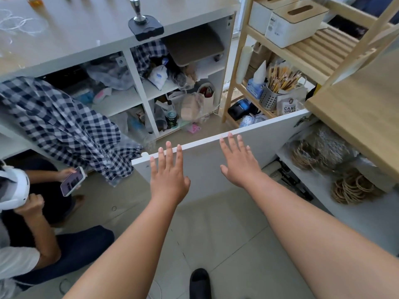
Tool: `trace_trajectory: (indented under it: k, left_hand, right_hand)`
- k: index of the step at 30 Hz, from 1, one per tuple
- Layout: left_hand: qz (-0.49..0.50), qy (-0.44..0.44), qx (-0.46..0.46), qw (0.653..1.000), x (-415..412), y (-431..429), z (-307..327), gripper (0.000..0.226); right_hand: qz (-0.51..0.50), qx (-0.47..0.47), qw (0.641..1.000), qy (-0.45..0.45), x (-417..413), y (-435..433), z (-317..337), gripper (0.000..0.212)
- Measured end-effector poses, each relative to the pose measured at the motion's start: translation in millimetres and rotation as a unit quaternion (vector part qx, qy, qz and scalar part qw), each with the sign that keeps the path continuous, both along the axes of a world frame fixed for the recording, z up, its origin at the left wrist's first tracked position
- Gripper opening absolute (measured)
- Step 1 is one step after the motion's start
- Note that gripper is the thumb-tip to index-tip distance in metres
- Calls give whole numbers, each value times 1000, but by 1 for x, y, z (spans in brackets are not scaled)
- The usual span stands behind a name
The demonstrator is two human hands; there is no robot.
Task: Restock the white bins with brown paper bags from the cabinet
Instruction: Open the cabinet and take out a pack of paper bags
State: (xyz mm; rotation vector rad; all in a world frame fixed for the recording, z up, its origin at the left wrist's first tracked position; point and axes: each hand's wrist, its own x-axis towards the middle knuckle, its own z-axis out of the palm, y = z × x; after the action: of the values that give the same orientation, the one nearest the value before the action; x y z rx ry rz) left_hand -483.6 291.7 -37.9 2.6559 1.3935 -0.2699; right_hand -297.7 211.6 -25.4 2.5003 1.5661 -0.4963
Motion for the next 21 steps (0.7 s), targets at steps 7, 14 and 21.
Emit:
trace_trajectory:
  k: [7, 14, 21]
  left_hand:
    - [-96, -47, -31, 994, 38, -30, 22, 76]
    - [-224, -48, -59, 972, 123, -77, 29, 75]
    - [-318, -37, -94, 943, 215, -134, 16, 70]
  right_hand:
    - [-120, 20, 992, 33, 21, -62, 12, 72]
    - [-256, 41, 964, 50, 68, -152, 13, 69]
    - [-380, 47, 919, 91, 124, -238, -11, 66]
